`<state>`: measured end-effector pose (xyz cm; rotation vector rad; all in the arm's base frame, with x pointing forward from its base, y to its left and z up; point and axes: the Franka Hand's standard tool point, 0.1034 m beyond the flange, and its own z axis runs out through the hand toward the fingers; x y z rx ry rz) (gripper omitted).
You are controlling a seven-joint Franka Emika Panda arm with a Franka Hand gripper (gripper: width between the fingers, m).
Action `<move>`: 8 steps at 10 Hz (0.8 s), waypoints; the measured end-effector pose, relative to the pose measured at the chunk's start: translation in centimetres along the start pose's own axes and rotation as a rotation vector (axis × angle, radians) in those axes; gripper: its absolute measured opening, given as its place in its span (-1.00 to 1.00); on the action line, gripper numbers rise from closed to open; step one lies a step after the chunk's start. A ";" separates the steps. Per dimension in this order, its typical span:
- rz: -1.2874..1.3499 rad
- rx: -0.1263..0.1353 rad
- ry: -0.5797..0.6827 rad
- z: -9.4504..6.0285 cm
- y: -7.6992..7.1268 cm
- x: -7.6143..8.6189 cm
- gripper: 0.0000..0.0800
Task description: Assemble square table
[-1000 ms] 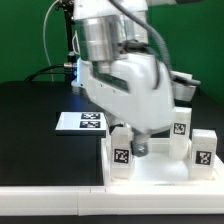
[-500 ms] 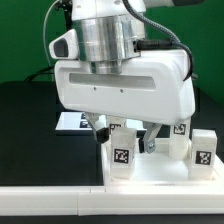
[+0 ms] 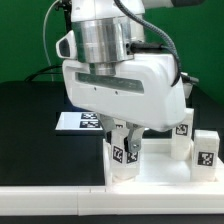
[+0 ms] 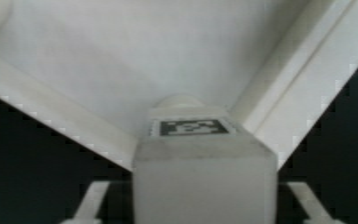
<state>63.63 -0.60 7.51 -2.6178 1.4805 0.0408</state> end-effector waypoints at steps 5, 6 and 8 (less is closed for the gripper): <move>0.664 0.041 -0.028 0.0 0.3 0.4 -0.29; 0.845 0.067 -0.053 0.2 0.5 0.5 -0.29; 0.929 0.088 -0.058 0.2 0.6 0.4 -0.29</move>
Offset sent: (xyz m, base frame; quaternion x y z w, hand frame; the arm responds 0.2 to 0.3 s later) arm 0.0004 -0.0090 0.0041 0.0324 -0.0108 0.3552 0.9342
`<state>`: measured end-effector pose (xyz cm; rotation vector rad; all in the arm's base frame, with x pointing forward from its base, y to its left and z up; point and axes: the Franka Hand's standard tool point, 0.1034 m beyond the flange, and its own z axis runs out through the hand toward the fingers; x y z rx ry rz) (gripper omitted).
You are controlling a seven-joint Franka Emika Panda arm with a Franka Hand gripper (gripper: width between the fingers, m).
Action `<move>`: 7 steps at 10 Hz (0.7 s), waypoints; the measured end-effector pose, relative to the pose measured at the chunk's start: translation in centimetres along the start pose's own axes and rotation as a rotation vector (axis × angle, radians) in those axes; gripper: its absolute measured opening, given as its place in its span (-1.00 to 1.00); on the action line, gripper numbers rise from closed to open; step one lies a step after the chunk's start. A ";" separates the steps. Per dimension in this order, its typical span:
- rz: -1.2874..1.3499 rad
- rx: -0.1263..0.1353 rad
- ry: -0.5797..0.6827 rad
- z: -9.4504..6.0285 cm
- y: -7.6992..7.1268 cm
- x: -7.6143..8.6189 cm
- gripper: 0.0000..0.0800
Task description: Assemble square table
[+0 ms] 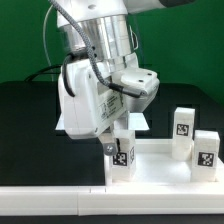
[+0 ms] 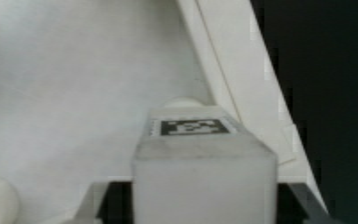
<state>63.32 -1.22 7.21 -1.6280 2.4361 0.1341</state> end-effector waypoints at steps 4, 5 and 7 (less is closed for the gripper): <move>-0.543 -0.019 0.047 -0.1 0.2 -1.1 0.54; -0.645 -0.028 0.042 0.2 0.6 -1.3 0.60; -0.799 -0.034 0.042 0.2 0.6 -1.1 0.62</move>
Offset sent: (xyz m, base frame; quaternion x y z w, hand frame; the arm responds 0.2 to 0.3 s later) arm 0.0065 0.0277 0.0117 -0.0118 -0.0172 -0.4405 0.8975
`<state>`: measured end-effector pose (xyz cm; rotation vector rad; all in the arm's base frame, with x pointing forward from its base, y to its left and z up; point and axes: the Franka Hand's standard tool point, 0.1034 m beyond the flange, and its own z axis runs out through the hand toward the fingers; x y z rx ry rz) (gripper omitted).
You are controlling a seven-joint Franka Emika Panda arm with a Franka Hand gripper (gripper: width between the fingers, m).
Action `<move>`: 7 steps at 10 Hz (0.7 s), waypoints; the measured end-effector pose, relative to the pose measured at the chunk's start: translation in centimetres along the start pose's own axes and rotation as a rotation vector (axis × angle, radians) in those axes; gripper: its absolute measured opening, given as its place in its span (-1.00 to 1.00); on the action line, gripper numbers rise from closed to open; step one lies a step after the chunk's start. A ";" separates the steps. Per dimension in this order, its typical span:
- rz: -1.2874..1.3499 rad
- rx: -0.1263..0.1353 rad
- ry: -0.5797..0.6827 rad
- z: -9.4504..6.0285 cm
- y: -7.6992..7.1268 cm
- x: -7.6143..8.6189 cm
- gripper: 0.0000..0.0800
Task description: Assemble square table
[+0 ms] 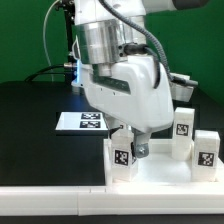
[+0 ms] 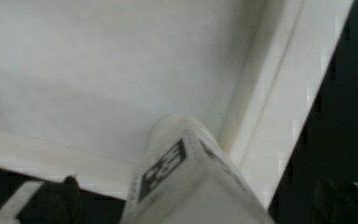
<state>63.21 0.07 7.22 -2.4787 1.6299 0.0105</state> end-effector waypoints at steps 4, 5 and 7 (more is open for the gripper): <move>-0.534 -0.022 0.015 0.1 -0.1 0.1 0.62; -0.522 -0.022 0.015 0.1 -0.1 0.0 0.62; -0.502 -0.022 0.016 0.1 -0.1 0.1 -0.04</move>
Offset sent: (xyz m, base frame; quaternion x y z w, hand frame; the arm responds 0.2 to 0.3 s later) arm 0.0000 0.0000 0.0000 0.0000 0.0000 -0.1296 0.9916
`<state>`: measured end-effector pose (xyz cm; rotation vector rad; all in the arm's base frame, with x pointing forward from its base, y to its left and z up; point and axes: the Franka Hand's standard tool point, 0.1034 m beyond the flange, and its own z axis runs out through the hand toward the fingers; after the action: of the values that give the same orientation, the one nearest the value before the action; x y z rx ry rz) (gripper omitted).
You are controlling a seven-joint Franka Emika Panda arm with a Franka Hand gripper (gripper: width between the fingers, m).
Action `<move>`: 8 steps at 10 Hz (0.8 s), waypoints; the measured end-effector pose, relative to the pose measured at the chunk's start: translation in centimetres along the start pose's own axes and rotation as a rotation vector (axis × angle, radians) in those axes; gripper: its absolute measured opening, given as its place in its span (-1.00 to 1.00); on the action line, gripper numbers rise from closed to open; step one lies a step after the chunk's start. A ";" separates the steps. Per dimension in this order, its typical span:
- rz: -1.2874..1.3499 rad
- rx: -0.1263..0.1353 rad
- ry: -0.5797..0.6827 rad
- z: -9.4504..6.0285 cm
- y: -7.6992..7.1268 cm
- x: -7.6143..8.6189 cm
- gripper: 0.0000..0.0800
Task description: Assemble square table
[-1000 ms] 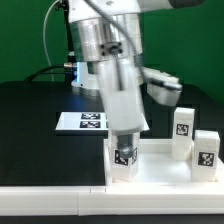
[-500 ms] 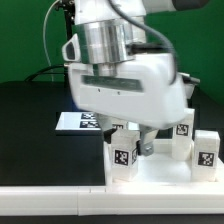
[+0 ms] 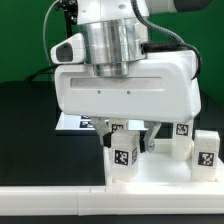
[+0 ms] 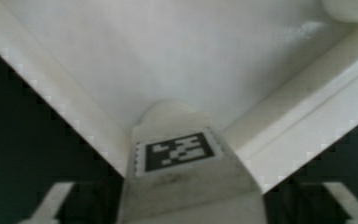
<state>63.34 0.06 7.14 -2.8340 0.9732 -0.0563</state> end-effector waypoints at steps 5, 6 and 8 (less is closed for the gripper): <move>0.639 0.008 0.021 -0.1 0.4 0.4 -0.28; 0.774 0.023 0.009 -0.1 0.4 0.4 -0.28; 1.089 0.073 -0.033 0.0 0.2 0.3 -0.28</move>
Offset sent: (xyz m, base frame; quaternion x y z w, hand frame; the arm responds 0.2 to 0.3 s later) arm 0.0009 -0.0159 0.0004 -0.0209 0.0394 0.3296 0.9431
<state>63.44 -0.30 7.06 -1.8703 2.2450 0.0739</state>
